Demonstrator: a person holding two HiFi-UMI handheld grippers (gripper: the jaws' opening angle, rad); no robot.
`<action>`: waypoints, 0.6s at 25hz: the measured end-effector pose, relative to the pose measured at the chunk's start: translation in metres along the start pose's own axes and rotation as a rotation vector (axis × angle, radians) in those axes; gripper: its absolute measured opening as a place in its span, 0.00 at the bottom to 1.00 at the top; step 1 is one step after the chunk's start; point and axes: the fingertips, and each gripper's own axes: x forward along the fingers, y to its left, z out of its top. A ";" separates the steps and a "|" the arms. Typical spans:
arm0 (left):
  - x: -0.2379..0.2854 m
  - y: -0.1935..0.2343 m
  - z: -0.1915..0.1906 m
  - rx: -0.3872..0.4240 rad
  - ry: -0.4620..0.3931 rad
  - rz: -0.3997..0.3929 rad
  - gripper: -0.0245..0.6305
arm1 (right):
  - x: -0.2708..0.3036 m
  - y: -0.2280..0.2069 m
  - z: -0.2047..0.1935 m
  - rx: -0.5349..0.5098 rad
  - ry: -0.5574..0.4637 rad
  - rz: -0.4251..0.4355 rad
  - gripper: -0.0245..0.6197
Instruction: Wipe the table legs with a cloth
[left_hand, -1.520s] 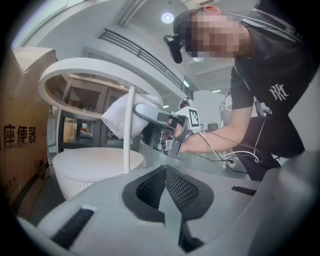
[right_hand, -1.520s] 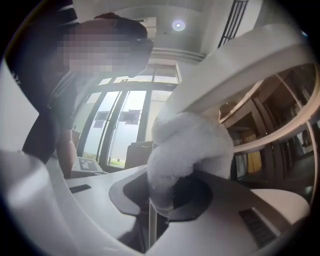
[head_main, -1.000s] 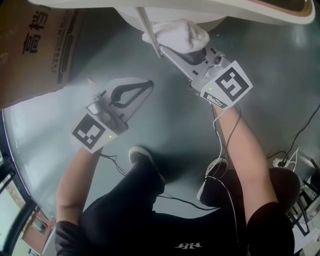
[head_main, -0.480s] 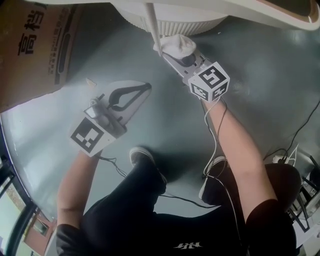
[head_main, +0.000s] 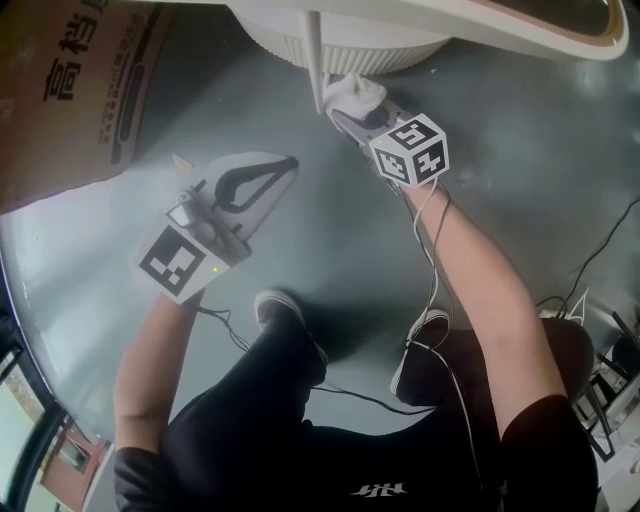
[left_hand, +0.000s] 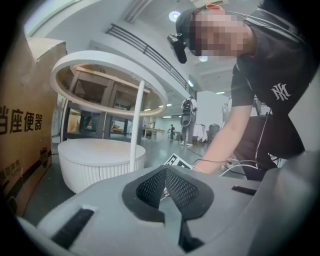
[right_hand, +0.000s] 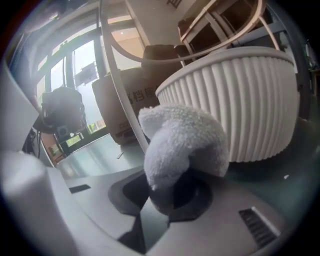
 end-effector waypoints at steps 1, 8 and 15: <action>0.000 0.001 0.006 -0.015 -0.010 0.018 0.04 | -0.011 -0.001 0.003 -0.003 0.024 -0.001 0.15; -0.004 -0.003 0.024 -0.205 -0.039 0.074 0.04 | -0.104 0.051 0.041 -0.038 0.086 0.044 0.15; -0.018 -0.084 0.086 -0.262 0.142 0.022 0.04 | -0.227 0.135 0.118 -0.046 0.053 0.073 0.15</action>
